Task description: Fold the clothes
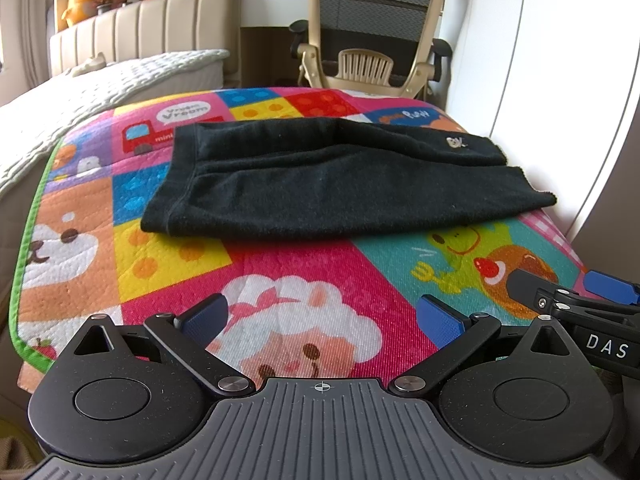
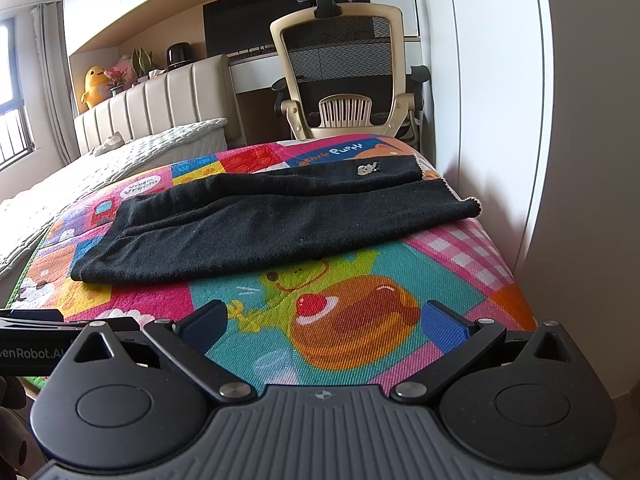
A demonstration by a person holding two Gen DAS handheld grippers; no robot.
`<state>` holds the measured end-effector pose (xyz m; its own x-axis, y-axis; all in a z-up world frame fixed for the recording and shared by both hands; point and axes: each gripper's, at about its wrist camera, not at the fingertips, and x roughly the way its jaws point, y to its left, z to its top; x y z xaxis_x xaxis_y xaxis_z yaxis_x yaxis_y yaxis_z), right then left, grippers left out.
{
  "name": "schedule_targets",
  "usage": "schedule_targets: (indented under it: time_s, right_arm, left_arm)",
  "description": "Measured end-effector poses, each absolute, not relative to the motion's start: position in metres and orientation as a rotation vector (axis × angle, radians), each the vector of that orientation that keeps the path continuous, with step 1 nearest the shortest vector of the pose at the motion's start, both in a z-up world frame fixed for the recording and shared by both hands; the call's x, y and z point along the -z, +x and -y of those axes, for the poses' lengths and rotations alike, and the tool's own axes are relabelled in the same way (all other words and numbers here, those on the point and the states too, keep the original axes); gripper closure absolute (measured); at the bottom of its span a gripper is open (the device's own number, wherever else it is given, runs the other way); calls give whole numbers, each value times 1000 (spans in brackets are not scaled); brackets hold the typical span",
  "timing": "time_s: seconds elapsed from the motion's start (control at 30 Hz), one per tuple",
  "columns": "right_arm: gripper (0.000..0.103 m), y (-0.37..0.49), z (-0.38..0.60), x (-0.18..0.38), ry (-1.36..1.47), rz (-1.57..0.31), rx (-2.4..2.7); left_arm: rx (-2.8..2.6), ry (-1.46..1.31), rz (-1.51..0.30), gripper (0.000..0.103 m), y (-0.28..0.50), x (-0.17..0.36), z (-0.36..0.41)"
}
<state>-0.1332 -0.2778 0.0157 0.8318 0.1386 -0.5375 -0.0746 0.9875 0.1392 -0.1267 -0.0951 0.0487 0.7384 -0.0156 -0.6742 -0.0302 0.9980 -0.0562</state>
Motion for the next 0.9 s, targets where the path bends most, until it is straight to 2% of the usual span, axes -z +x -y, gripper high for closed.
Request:
schedule_targets:
  time_s: [0.9]
  right_arm:
    - [0,-128,277,-12,119,-602,-122]
  left_arm:
    - [-6,-68,-747,0,-126,-47,95]
